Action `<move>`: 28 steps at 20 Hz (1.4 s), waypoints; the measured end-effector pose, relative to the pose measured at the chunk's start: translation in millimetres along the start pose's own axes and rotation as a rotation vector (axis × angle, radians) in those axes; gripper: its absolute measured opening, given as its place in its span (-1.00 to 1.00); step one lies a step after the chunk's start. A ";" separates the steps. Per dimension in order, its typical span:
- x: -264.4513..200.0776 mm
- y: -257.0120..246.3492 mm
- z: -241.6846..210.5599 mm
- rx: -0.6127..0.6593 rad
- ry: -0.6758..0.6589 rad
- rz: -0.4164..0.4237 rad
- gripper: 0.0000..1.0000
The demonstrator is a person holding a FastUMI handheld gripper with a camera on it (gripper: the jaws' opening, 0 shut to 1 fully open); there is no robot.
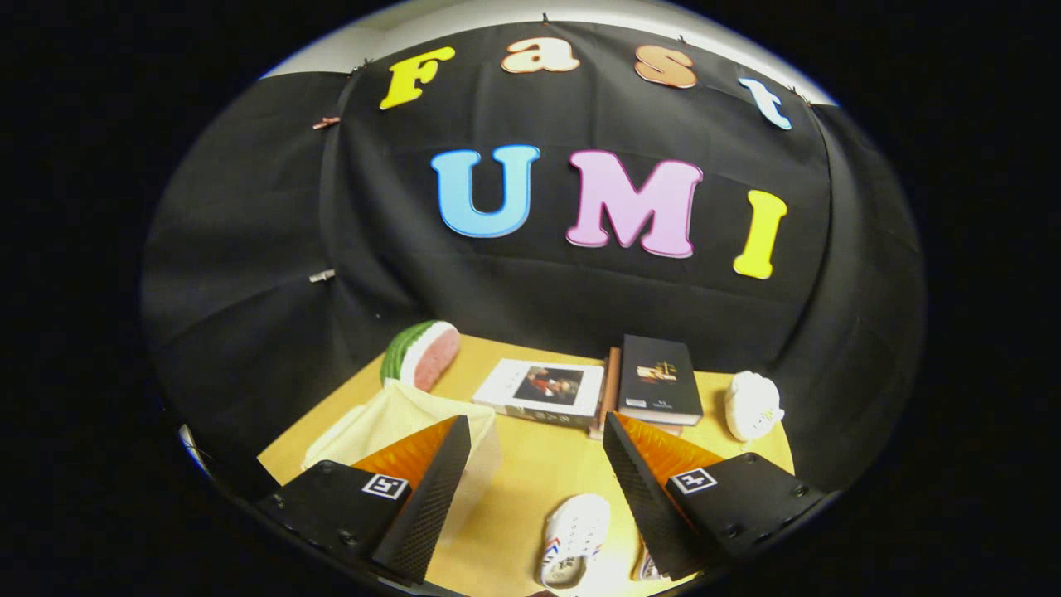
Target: Open the storage box then place both shoes into the box .Put the left shoe in first, then the right shoe, with the right side of both shoes facing outward in a uniform manner.
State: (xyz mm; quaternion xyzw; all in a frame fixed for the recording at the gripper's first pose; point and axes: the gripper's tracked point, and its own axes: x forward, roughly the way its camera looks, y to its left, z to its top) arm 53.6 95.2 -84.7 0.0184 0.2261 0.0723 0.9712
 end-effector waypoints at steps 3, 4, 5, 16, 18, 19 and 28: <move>-3.3 -23.5 -38.6 0.026 0.090 -0.034 0.97; -3.1 -30.1 -52.2 0.032 0.119 -0.043 0.97; -2.8 -37.5 -66.1 0.031 0.147 -0.052 0.97; -2.1 -74.4 -215.1 -0.018 0.424 -0.014 0.95; 0.5 -73.3 -237.1 -0.044 0.477 0.008 0.95; 0.5 -72.1 -247.0 -0.061 0.500 0.020 0.95; 42.9 -69.5 -291.3 -0.091 0.618 0.072 0.98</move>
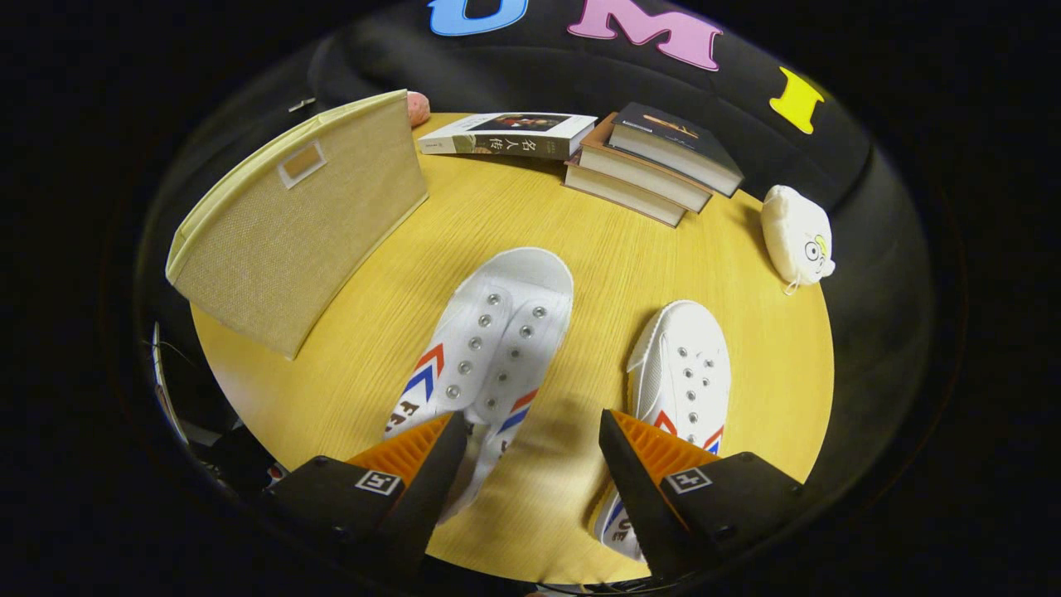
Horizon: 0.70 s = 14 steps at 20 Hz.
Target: Open the storage box then place both shoes into the box .Put the left shoe in first, then the right shoe, with the right side of both shoes facing outward in a uniform manner.
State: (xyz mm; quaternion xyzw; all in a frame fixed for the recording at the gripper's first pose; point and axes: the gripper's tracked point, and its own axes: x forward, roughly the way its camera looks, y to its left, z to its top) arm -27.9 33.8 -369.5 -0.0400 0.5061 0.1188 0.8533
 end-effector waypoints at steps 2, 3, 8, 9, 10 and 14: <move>10.8 5.0 -6.7 0.032 0.057 0.049 0.97; 12.8 8.8 -5.8 0.045 0.072 0.077 0.95; 10.8 30.2 -2.8 0.069 0.093 0.190 0.19; 14.2 30.1 -5.4 0.066 0.097 0.194 -0.05; 12.6 29.8 -5.6 0.076 0.100 0.203 -0.29; 13.7 28.5 -6.2 0.223 0.114 0.232 -0.59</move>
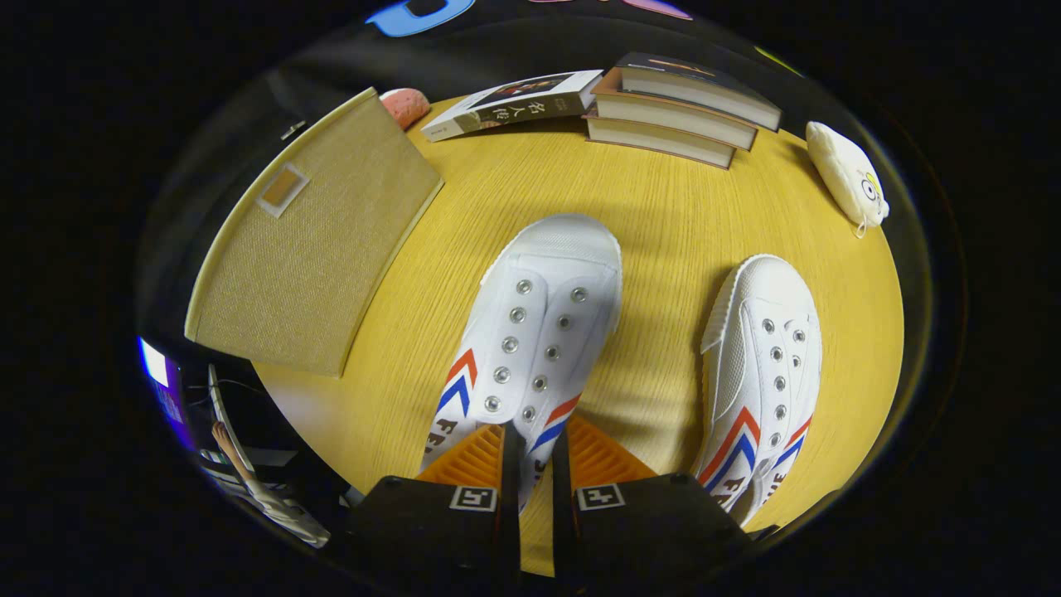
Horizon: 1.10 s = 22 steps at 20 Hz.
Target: Open the storage box then place both shoes into the box .Put the left shoe in first, then the right shoe, with the right side of both shoes facing outward in a uniform manner.
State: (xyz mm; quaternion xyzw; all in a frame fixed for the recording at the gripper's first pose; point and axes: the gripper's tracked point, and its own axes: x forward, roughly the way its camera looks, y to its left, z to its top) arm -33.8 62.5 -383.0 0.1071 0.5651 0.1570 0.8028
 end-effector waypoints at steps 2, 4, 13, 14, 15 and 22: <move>-0.3 -1.9 3.3 0.066 -0.003 0.021 -0.79; -2.4 -2.5 1.8 0.102 -0.010 0.034 -0.85; -21.6 16.0 15.9 0.206 -0.083 0.087 -0.89; -26.7 18.8 18.9 0.214 -0.096 0.094 -0.89; -32.3 21.3 22.4 0.225 -0.108 0.101 -0.90; -75.4 47.5 50.5 0.244 -0.201 0.145 -0.90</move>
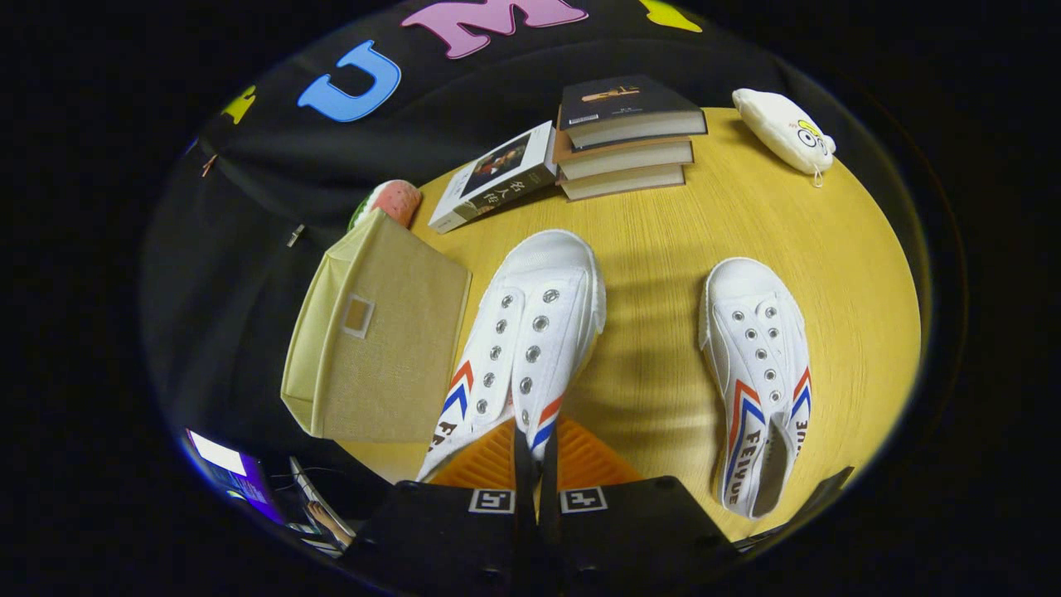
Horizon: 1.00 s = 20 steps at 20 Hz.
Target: Open the storage box then place both shoes into the box .Put the left shoe in first, then the right shoe, with the right side of both shoes facing outward in a uniform manner.
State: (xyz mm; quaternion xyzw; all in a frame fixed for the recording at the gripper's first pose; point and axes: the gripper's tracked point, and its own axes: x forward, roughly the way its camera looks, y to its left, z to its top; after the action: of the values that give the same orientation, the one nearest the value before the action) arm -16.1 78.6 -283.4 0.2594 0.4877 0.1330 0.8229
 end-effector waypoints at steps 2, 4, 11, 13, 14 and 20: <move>-13.2 18.1 11.1 -0.005 -0.031 0.024 -0.90; -28.6 38.6 21.9 -0.035 -0.060 0.043 -0.90; -68.5 132.9 57.6 -0.070 -0.132 0.153 -0.90; -76.5 162.6 66.3 -0.071 -0.139 0.194 -0.90; -77.2 177.1 70.8 -0.076 -0.145 0.210 -0.90; -35.2 256.4 72.0 -0.152 -0.126 0.242 -0.90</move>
State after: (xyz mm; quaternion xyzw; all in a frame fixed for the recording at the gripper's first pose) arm 38.2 253.5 -86.8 0.2610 0.3888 0.2515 0.8470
